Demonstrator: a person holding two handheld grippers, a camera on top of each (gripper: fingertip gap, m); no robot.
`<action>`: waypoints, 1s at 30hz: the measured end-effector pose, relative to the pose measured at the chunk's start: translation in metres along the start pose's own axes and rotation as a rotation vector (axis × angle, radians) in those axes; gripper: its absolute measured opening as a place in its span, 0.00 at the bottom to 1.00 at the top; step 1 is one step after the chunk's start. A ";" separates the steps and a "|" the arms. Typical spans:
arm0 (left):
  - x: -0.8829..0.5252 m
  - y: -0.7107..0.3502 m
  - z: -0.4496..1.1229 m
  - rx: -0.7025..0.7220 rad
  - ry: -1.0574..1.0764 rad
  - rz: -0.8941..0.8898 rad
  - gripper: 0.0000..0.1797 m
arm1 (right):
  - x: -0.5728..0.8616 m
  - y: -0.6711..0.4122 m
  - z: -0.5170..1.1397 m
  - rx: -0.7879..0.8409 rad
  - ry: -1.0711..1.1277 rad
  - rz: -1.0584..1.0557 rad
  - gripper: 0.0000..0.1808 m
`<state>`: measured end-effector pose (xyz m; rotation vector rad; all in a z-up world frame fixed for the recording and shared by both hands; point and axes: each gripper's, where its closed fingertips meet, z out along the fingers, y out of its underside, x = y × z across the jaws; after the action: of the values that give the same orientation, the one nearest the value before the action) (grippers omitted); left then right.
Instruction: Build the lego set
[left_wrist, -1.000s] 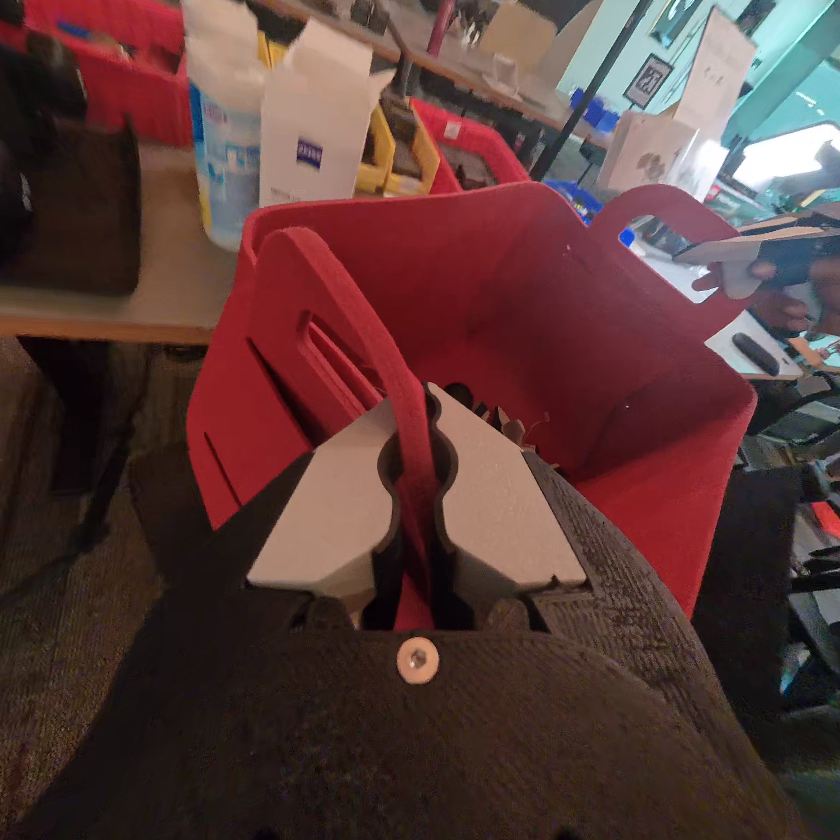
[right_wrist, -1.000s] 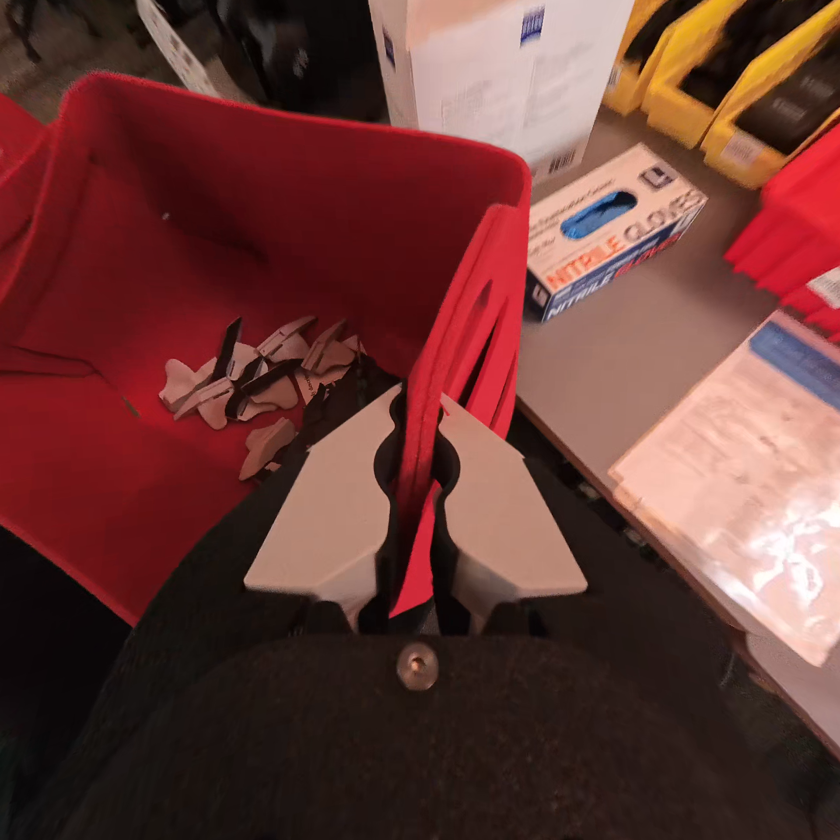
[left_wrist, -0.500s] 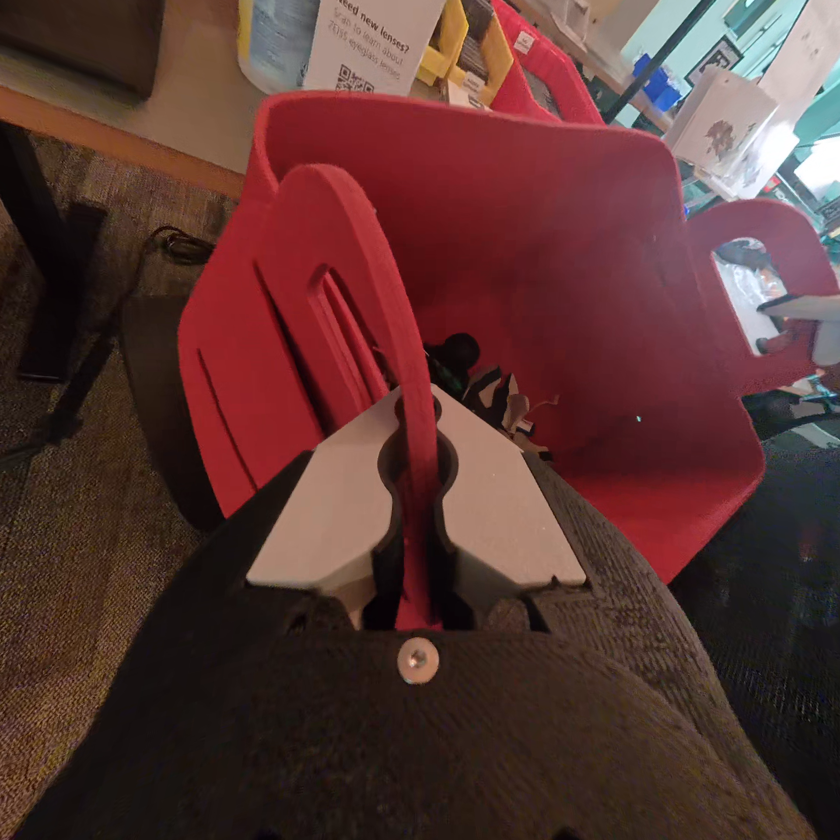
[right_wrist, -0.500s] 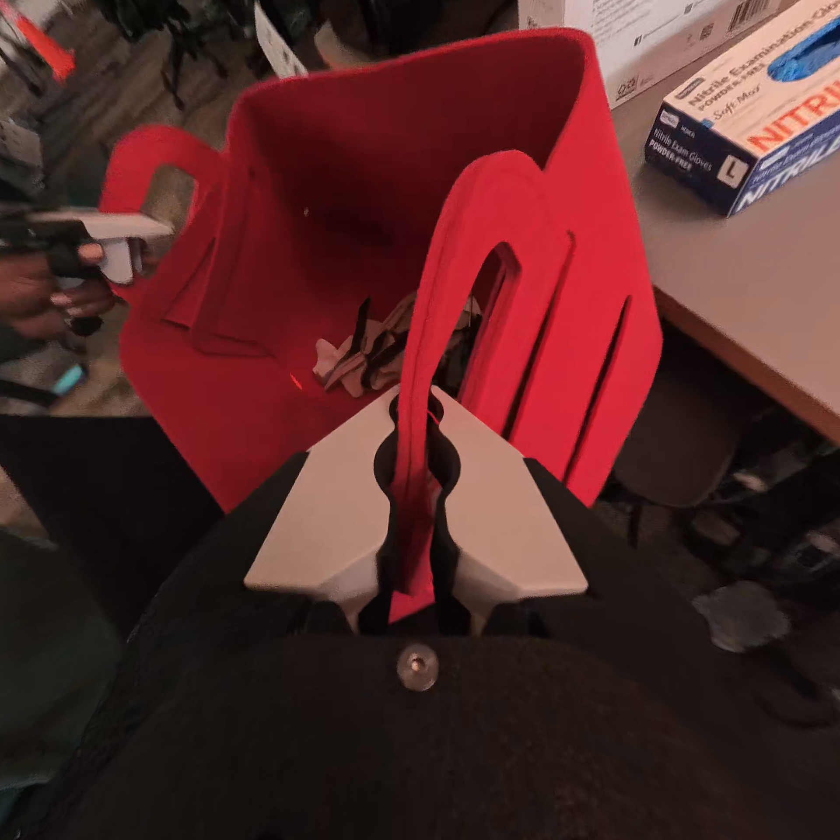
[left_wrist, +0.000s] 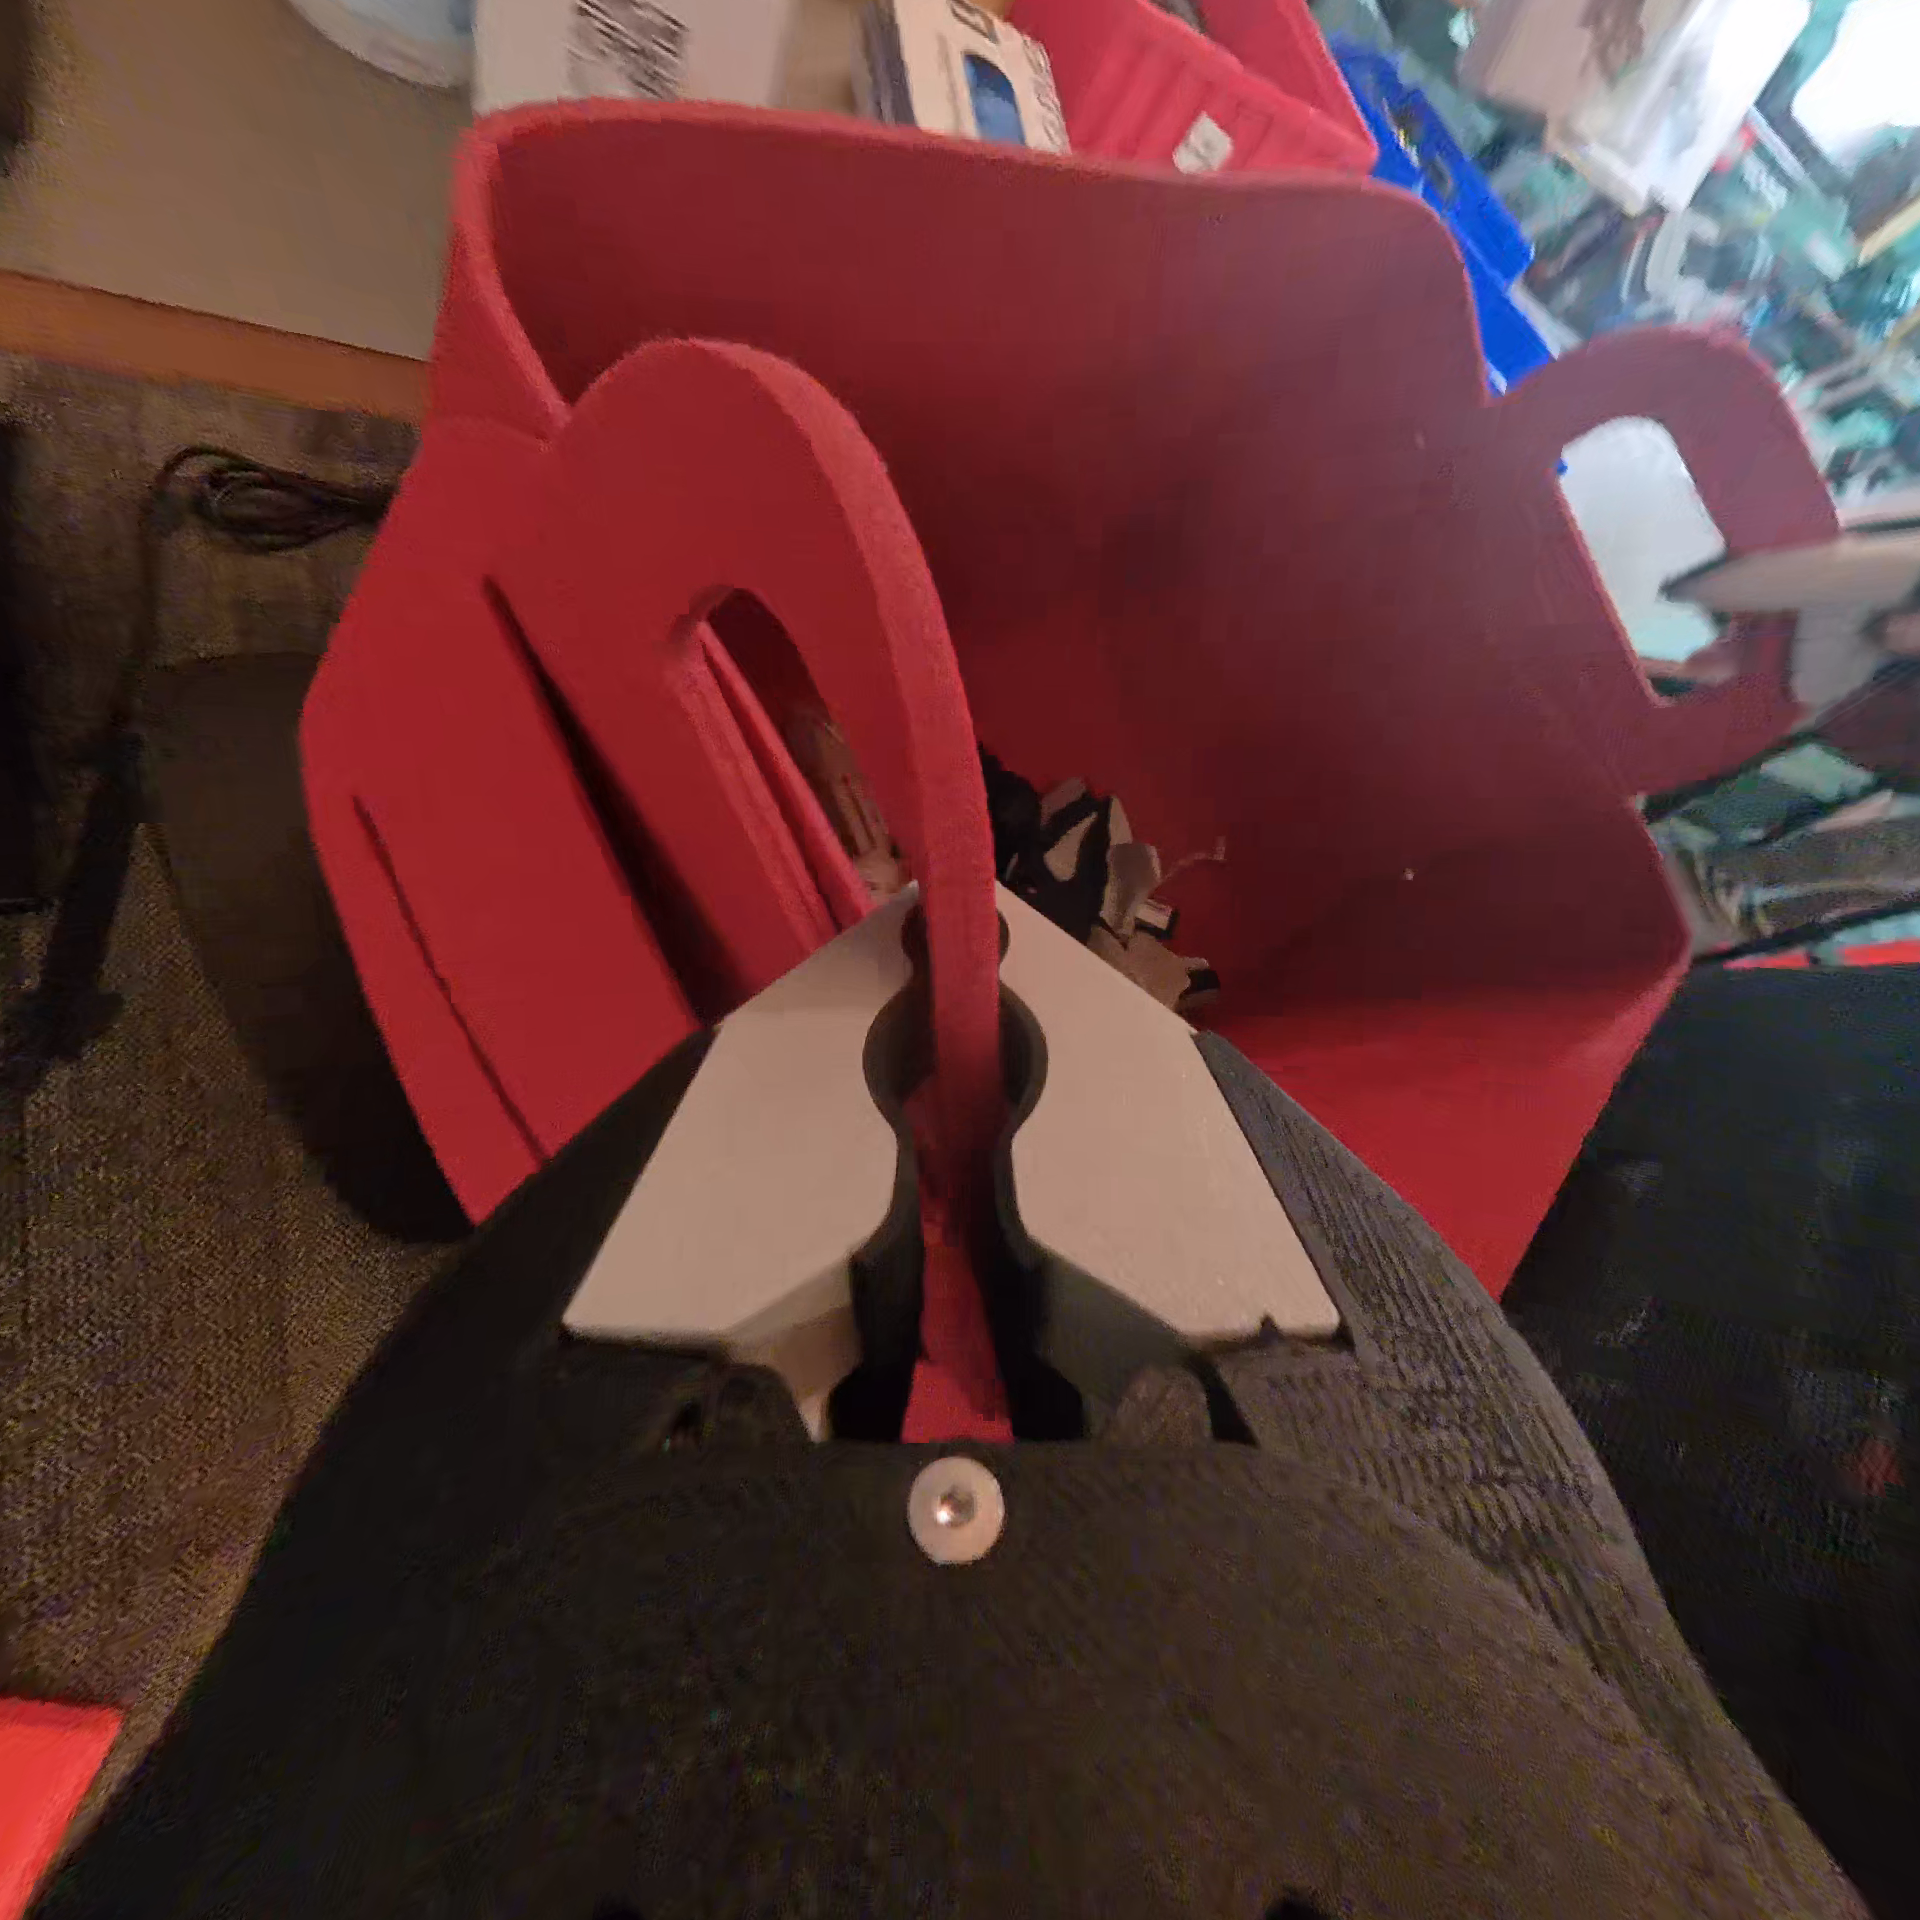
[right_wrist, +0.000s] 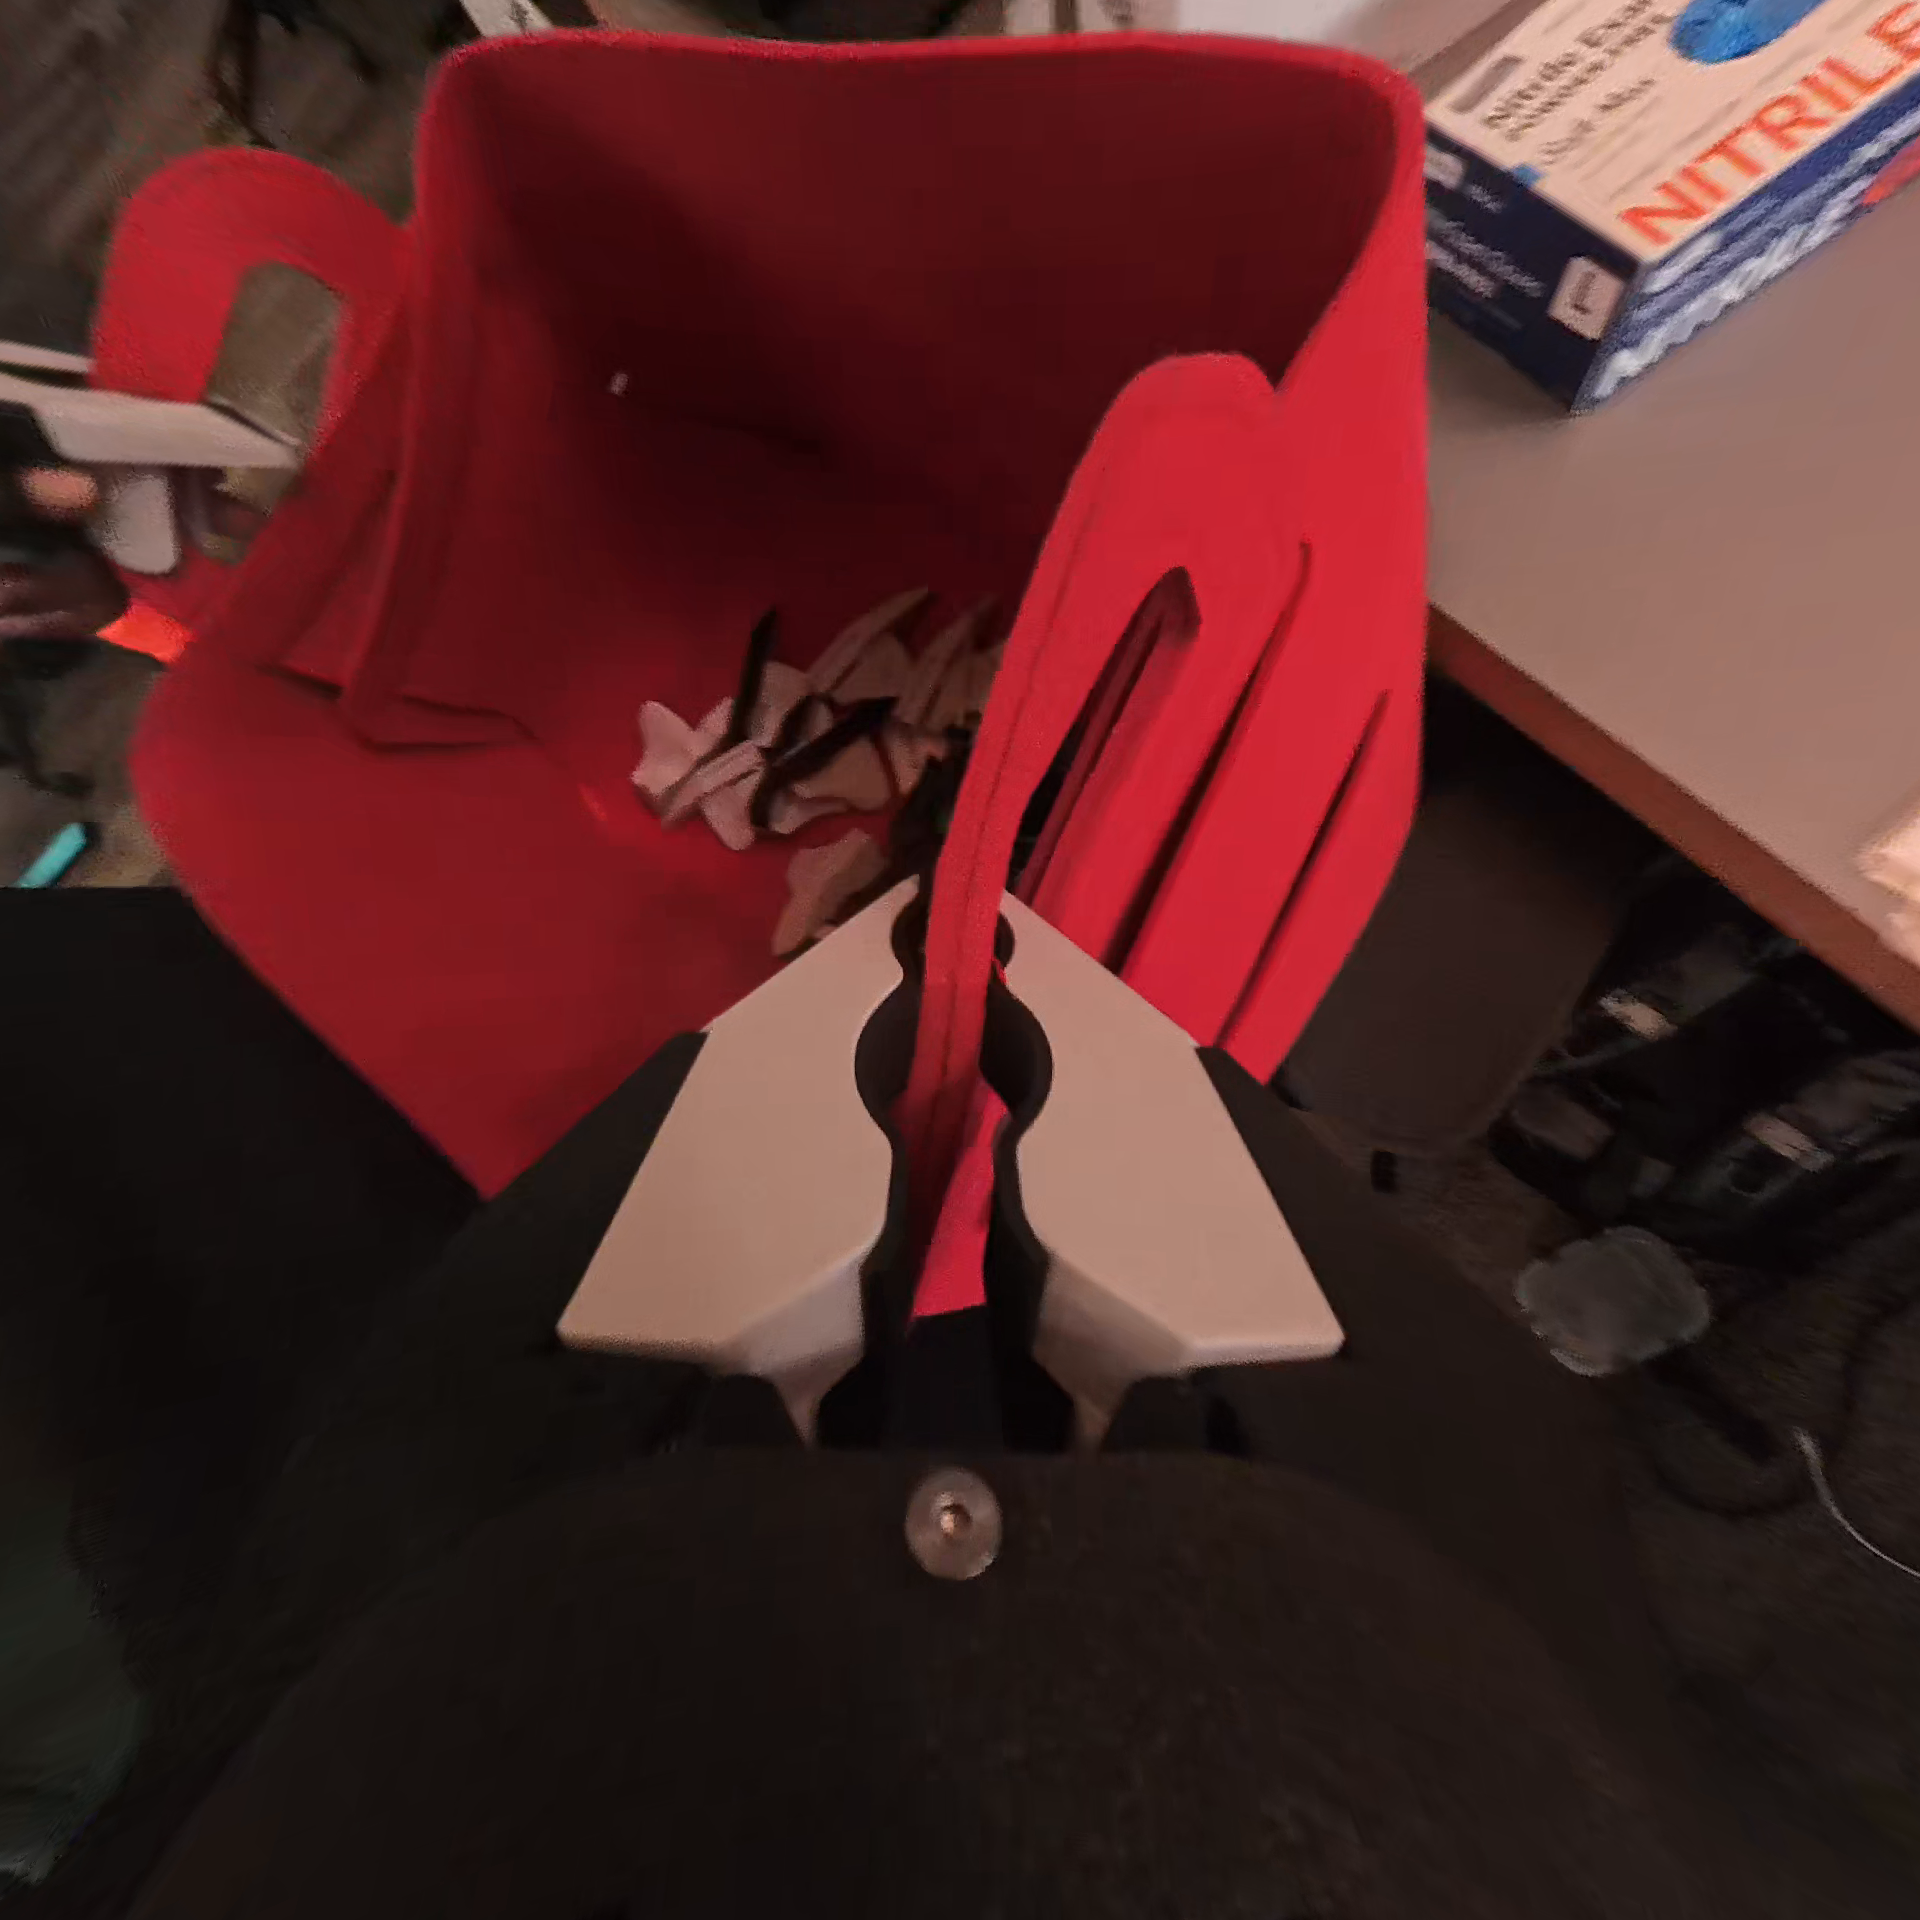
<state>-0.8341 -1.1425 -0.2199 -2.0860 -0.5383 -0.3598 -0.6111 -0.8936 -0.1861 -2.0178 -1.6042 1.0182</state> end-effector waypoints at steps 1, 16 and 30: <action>0.006 0.001 0.009 -0.011 0.002 0.017 0.00 | 0.015 -0.001 0.001 -0.012 0.016 0.004 0.02; 0.004 0.010 0.011 -0.143 0.060 0.038 0.00 | -0.009 0.052 -0.001 0.010 -0.043 0.113 0.02; 0.025 -0.013 0.075 -0.267 0.242 0.250 0.02 | -0.030 0.084 -0.022 0.075 0.079 0.344 0.02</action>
<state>-0.8162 -1.0667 -0.2392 -2.2917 -0.0861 -0.5515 -0.5403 -0.9427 -0.2187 -2.2995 -1.1852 1.0798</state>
